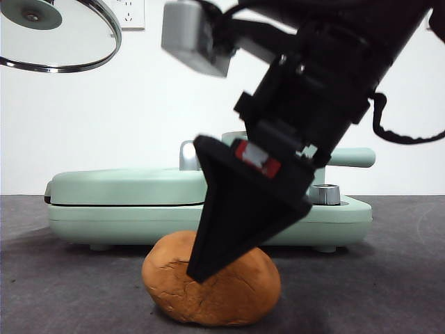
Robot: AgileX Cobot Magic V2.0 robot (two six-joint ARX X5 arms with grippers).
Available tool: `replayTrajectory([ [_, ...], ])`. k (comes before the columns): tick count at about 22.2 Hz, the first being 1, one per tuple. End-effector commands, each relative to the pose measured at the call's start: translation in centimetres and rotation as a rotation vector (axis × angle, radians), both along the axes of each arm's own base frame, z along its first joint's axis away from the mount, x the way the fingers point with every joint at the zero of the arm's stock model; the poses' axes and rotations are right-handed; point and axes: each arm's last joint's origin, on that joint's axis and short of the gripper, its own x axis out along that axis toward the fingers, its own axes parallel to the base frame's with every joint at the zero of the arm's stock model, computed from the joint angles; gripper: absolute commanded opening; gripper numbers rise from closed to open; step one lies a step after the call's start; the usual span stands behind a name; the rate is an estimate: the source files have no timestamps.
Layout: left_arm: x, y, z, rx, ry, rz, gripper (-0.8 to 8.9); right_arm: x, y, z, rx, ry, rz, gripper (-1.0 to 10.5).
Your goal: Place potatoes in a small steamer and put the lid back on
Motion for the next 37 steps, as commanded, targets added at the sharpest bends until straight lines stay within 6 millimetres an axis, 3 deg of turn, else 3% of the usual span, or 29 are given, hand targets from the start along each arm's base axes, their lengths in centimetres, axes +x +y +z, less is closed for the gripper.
replayTrajectory([
  [1,0.0,0.0,0.8,-0.005,-0.054,-0.005,0.12,0.0,0.6,-0.5,-0.014,0.005,0.015,3.0],
  [3,0.0,0.0,0.8,-0.002,-0.055,-0.006,0.12,0.1,0.6,-0.7,-0.021,0.011,0.015,2.0],
  [9,0.0,0.0,0.8,-0.002,-0.057,-0.007,0.12,-0.2,0.0,0.2,-0.026,0.036,-0.066,1.9],
  [13,0.0,0.0,0.8,0.006,-0.065,-0.01,0.12,-1.3,-1.9,3.2,-0.001,0.034,-0.177,1.9],
  [18,0.0,0.0,0.8,0.009,-0.068,-0.011,0.12,-1.1,-4.3,8.9,0.009,-0.025,-0.403,1.9],
  [24,0.0,0.0,0.8,0.009,-0.068,-0.011,0.12,3.7,-6.4,16.4,0.089,-0.071,-0.611,1.9],
  [29,0.0,0.0,0.8,0.009,-0.069,-0.011,0.11,7.9,-7.2,18.0,0.124,-0.071,-0.653,1.9],
  [37,0.0,0.0,0.9,0.009,-0.071,-0.011,0.12,14.6,-7.0,17.7,0.106,-0.066,-0.686,1.9],
])
